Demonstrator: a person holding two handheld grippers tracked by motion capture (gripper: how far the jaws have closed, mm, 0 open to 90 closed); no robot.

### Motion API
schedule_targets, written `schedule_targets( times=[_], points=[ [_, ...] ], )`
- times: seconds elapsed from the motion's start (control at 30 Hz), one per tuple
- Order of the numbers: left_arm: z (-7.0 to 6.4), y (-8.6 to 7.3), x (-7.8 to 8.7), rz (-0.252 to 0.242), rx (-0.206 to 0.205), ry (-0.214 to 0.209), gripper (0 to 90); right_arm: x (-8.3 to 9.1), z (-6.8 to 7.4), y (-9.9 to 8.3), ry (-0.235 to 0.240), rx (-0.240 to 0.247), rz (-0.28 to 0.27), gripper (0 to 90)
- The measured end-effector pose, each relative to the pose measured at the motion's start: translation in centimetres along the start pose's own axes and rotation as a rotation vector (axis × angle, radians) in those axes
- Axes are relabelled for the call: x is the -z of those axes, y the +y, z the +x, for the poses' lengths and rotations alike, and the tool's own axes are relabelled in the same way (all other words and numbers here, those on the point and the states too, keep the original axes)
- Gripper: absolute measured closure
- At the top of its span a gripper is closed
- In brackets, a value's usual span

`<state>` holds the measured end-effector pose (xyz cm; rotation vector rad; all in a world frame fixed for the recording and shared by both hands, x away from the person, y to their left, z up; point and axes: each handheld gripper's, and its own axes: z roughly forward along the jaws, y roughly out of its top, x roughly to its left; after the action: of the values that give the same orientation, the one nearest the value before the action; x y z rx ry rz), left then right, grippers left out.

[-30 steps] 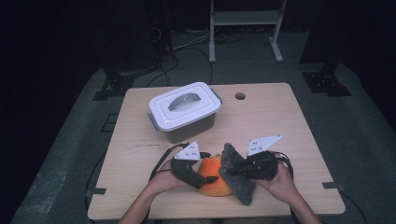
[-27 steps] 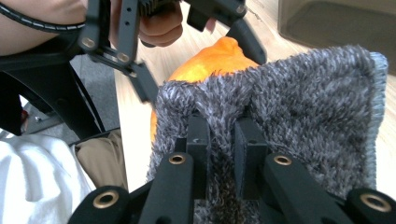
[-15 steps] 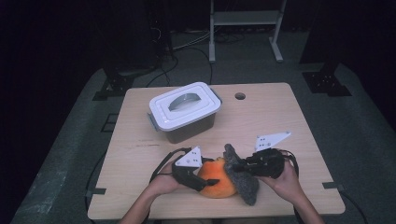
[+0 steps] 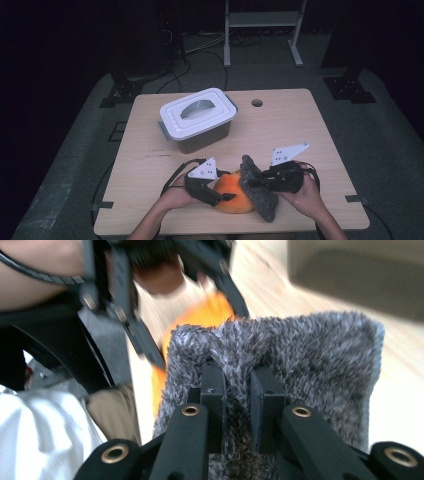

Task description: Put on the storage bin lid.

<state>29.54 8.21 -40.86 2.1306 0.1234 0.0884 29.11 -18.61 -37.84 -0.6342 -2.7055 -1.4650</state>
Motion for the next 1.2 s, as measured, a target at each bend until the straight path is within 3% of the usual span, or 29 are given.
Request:
schedule_targets(
  times=[0.07, 0.13, 0.17, 0.23, 0.33, 0.4, 0.53, 0.7, 0.9, 1.0, 1.03, 1.1, 1.2],
  points=[
    [-0.1, 0.1, 0.0, 0.009, -0.011, 0.0, 31.7, -0.3, 0.5, 0.6, 0.001, 0.023, -0.002, 78.7],
    [0.1, 0.2, 0.1, 0.016, 0.022, -0.004, 26.4, -0.8, 0.7, 0.7, -0.008, 0.036, 0.019, 78.7],
    [0.3, 0.3, 0.0, 0.017, 0.06, -0.013, 22.1, -1.0, 0.6, 0.6, -0.004, 0.027, 0.017, 78.7],
    [0.4, 0.4, -0.1, 0.023, 0.086, -0.024, 17.2, -1.4, 0.5, 0.4, 0.011, 0.018, 0.013, 78.6],
    [0.0, 0.5, -0.1, 0.037, 0.035, -0.006, 23.8, -1.8, 1.2, 0.6, 0.022, 0.043, 0.029, 78.6],
    [0.1, 0.4, 0.2, 0.032, 0.027, -0.003, 30.0, -1.7, 1.3, 0.6, 0.024, 0.049, 0.029, 78.6],
    [0.6, -0.1, 0.6, 0.029, 0.045, -0.001, 32.5, -1.2, 0.1, -0.3, 0.033, 0.019, 0.034, 78.6],
    [1.1, -0.4, 1.0, 0.031, 0.094, -0.008, 21.7, -1.1, -0.9, -1.5, 0.046, -0.04, 0.03, 78.5],
    [0.5, -0.2, 0.8, 0.011, 0.016, 0.013, 33.6, -0.7, 0.0, -0.3, -0.003, 0.004, 0.02, 78.5],
    [-0.1, 0.3, 0.5, 0.01, -0.041, 0.008, 35.2, -0.7, 0.5, 0.5, -0.001, 0.029, -0.006, 78.5],
    [-0.1, 0.3, 0.5, 0.015, -0.042, 0.009, 34.8, -0.9, 0.6, 0.7, -0.005, 0.039, -0.003, 78.4],
    [0.0, 0.3, 0.5, 0.011, -0.001, -0.002, 30.4, -1.0, 0.5, 0.5, 0.001, 0.036, -0.005, 78.3],
    [0.2, 0.6, 0.0, 0.038, 0.077, -0.003, 13.1, -1.4, 0.3, 0.1, 0.015, 0.015, -0.01, 78.2]
  ],
)
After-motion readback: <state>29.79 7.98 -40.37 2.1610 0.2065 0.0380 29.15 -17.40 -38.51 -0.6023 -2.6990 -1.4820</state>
